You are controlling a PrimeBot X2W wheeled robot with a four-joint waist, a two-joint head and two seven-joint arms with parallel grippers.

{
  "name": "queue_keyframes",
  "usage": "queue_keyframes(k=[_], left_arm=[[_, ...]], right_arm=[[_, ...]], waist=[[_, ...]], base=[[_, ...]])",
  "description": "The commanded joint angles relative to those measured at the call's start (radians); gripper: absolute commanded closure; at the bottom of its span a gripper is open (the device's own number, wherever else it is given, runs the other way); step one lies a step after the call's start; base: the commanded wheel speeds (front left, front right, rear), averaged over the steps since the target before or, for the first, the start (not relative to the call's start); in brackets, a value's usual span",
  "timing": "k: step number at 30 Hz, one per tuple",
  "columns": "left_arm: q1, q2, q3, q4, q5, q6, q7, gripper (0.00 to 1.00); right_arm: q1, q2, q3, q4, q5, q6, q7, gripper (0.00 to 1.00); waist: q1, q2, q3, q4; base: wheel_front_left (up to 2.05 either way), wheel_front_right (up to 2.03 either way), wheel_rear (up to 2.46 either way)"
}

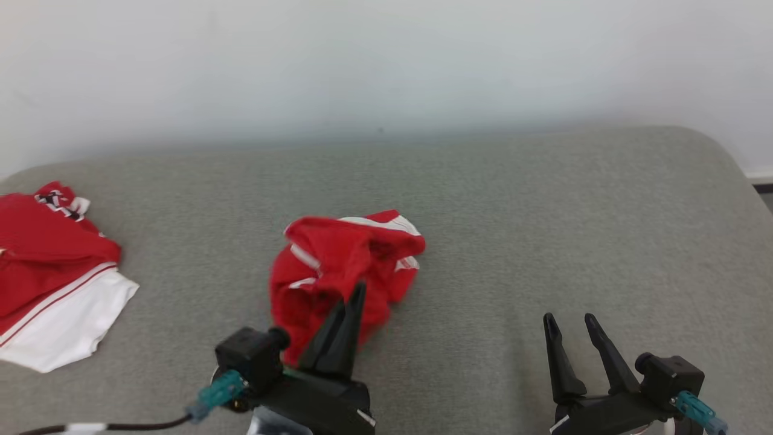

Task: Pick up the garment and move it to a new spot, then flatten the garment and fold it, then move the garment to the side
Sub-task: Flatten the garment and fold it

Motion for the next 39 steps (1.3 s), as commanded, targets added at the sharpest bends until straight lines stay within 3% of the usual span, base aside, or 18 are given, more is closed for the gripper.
queue_keyframes(k=[1, 6, 10, 12, 19, 25, 26, 27, 34, 39], left_arm=[[0.008, 0.001, 0.002, -0.040, -0.009, 0.004, 0.008, 1.00], [0.042, 0.023, 0.030, -0.244, -0.048, 0.050, 0.071, 1.00], [0.097, 0.056, 0.067, -0.258, -0.060, 0.093, 0.080, 1.00], [0.124, 0.102, 0.091, -0.225, -0.046, 0.104, 0.079, 1.00], [0.164, 0.148, 0.142, -0.006, -0.043, 0.091, 0.006, 1.00], [0.125, 0.130, 0.140, 0.189, -0.024, 0.079, -0.050, 1.00], [0.120, 0.129, 0.135, 0.220, -0.016, 0.079, -0.050, 0.94], [0.108, 0.131, 0.130, 0.244, -0.002, 0.083, -0.059, 0.00], [0.107, 0.089, 0.149, 0.281, -0.013, 0.091, -0.101, 0.00], [0.155, 0.068, 0.181, 0.209, 0.019, 0.115, -0.127, 0.00]], right_arm=[[0.004, -0.001, -0.003, -0.003, 0.004, 0.003, -0.004, 0.00], [0.004, -0.001, -0.012, -0.004, 0.006, 0.003, -0.006, 0.00], [-0.003, -0.001, -0.012, -0.003, 0.005, 0.004, -0.004, 0.00], [-0.007, -0.002, -0.012, -0.003, 0.002, 0.004, -0.002, 0.00], [-0.021, -0.001, -0.007, -0.001, -0.010, 0.004, 0.008, 0.00], [-0.024, -0.001, -0.010, -0.004, -0.019, 0.004, 0.016, 0.00], [-0.022, -0.001, -0.011, -0.005, -0.021, 0.004, 0.016, 0.00], [-0.019, -0.001, -0.013, -0.006, -0.022, 0.004, 0.017, 0.00], [-0.023, 0.000, 0.023, -0.013, -0.032, 0.004, 0.037, 0.00], [-0.051, -0.001, 0.087, 0.008, -0.069, 0.004, 0.066, 0.00]], waist=[[0.0000, -0.0001, -0.020, 0.047], [0.0000, -0.0001, -0.019, 0.089], [0.0000, -0.0001, -0.009, 0.102], [0.0000, -0.0001, -0.005, 0.102], [0.0000, -0.0001, 0.005, 0.085], [0.0000, -0.0001, 0.010, 0.070], [0.0000, -0.0001, 0.010, 0.070], [0.0000, -0.0001, 0.010, 0.071], [0.0000, -0.0001, 0.009, 0.107], [0.0000, -0.0001, -0.002, 0.167]], base=[[0.00, 0.00, 0.00], [0.00, 0.00, 0.00], [0.00, 0.00, 0.00], [0.00, 0.00, 0.00], [0.00, 0.00, 0.00], [0.00, 0.00, 0.00], [0.00, 0.00, 0.00], [0.00, 0.00, 0.00], [0.00, 0.00, 0.00], [0.00, 0.00, 0.00]])
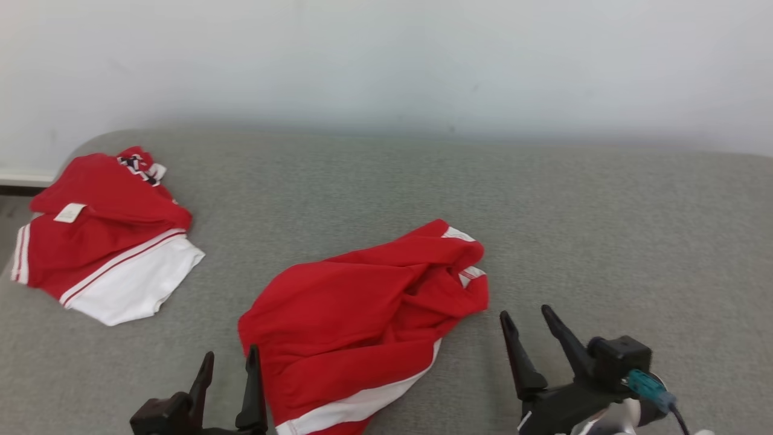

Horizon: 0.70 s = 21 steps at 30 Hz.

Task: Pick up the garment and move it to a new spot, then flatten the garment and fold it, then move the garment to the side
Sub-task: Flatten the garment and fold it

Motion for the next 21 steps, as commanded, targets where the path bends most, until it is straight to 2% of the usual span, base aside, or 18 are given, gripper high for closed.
queue_keyframes(k=[1, 5, 11, 15, 21], left_arm=[[0.020, -0.002, 0.008, -0.023, 0.021, 0.008, -0.009, 0.00], [0.043, -0.010, 0.035, -0.094, 0.083, 0.037, -0.011, 0.00], [0.080, -0.012, 0.102, -0.132, 0.183, 0.081, -0.011, 0.00], [0.101, -0.017, 0.125, -0.148, 0.203, 0.082, -0.012, 0.00], [0.106, -0.012, 0.124, -0.142, 0.217, 0.076, -0.012, 0.00]], right_arm=[[-0.013, -0.001, 0.009, 0.013, -0.009, 0.004, 0.005, 0.00], [-0.054, -0.006, 0.034, 0.072, -0.060, 0.004, 0.028, 0.00], [-0.141, -0.050, 0.105, 0.221, -0.116, 0.004, 0.061, 0.00], [-0.209, -0.081, 0.132, 0.337, -0.136, 0.004, 0.051, 0.00], [-0.284, -0.109, 0.117, 0.493, -0.136, 0.004, 0.038, 0.00]], waist=[[0.0000, 0.0000, -0.011, 0.047], [0.0000, 0.0000, -0.027, 0.098], [0.0000, 0.0000, -0.048, 0.139], [0.0000, 0.0000, -0.053, 0.161], [0.0000, 0.0000, -0.059, 0.203]], base=[[0.00, 0.00, 0.00], [0.00, 0.00, 0.00], [0.00, 0.00, 0.00], [0.00, 0.00, 0.00], [0.00, 0.00, 0.00]])
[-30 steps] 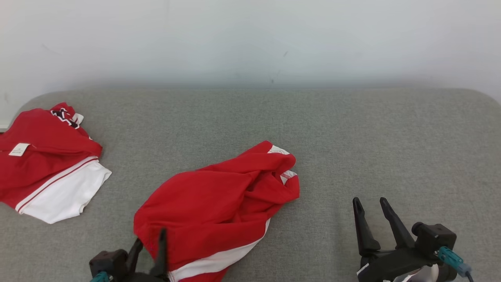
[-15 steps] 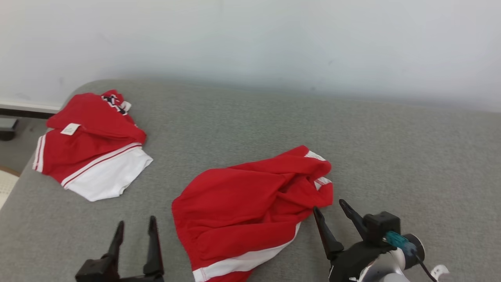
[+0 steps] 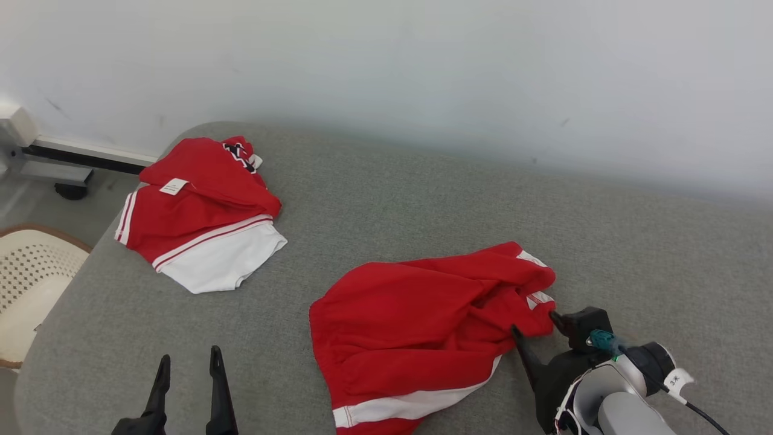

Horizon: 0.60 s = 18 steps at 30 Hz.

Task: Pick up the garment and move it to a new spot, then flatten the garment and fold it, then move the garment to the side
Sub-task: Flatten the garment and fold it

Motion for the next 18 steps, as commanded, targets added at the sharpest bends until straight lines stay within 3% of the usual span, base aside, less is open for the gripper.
queue_keyframes(k=[1, 5, 6, 7, 13, 18], left_arm=[[0.003, -0.001, 0.000, 0.002, 0.008, -0.005, -0.003, 0.00], [0.004, -0.006, -0.001, 0.006, 0.004, -0.003, -0.003, 0.00], [0.006, -0.005, 0.000, 0.007, 0.002, -0.003, -0.003, 0.00], [0.007, -0.005, 0.000, 0.008, 0.001, -0.003, -0.003, 0.00], [0.037, 0.003, 0.013, 0.009, -0.010, 0.004, -0.003, 0.00], [0.061, 0.004, 0.016, 0.002, -0.018, 0.009, 0.000, 0.00]], right_arm=[[-0.013, -0.004, 0.008, 0.031, 0.011, 0.004, 0.004, 0.00], [-0.044, -0.014, 0.038, 0.130, 0.026, 0.003, 0.010, 0.00], [-0.053, -0.017, 0.043, 0.155, 0.027, 0.003, 0.009, 0.60], [-0.060, -0.018, 0.045, 0.180, 0.033, 0.004, 0.008, 1.00], [-0.095, -0.002, 0.024, 0.244, 0.092, 0.003, -0.082, 1.00], [-0.083, -0.009, 0.027, 0.176, 0.163, 0.003, -0.073, 1.00]], waist=[[0.0000, 0.0000, -0.006, 0.024], [0.0000, 0.0000, -0.010, 0.047], [0.0000, 0.0000, -0.011, 0.050], [0.0000, 0.0000, -0.011, 0.054], [0.0000, 0.0000, -0.033, 0.031], [0.0000, 0.0000, -0.049, -0.013]], base=[[0.00, 0.00, 0.00], [0.00, 0.00, 0.00], [0.00, 0.00, 0.00], [0.00, 0.00, 0.00], [0.00, 0.00, 0.00], [0.00, 0.00, 0.00]])
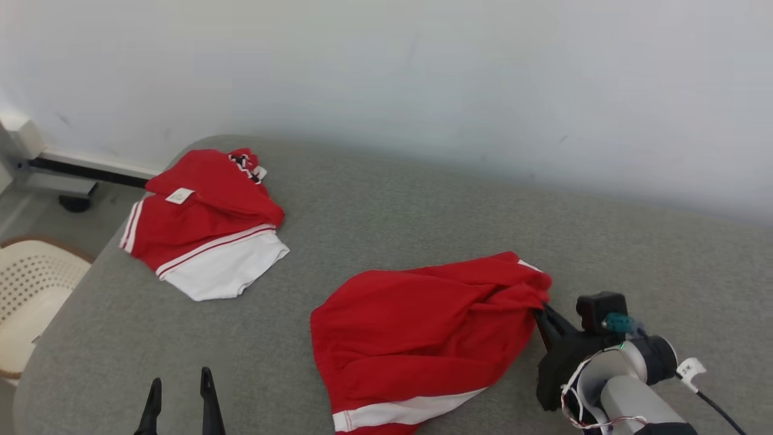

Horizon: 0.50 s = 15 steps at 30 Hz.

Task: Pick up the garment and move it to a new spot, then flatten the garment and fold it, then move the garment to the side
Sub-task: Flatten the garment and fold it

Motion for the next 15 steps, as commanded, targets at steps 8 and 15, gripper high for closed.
queue_keyframes(k=[8, 15], left_arm=[[0.023, -0.010, -0.002, -0.005, -0.006, 0.004, 0.000, 0.00], [0.014, -0.019, 0.002, 0.007, -0.005, -0.004, -0.002, 0.00]], right_arm=[[0.164, -0.082, -0.024, -0.369, 0.068, 0.003, 0.193, 1.00], [0.449, -0.054, -0.150, -0.890, 0.066, 0.003, 0.509, 1.00]], waist=[[0.0000, 0.0000, -0.016, -0.113], [0.0000, 0.0000, 0.004, -0.147]], base=[[0.00, 0.00, 0.00], [0.00, 0.00, 0.00]])
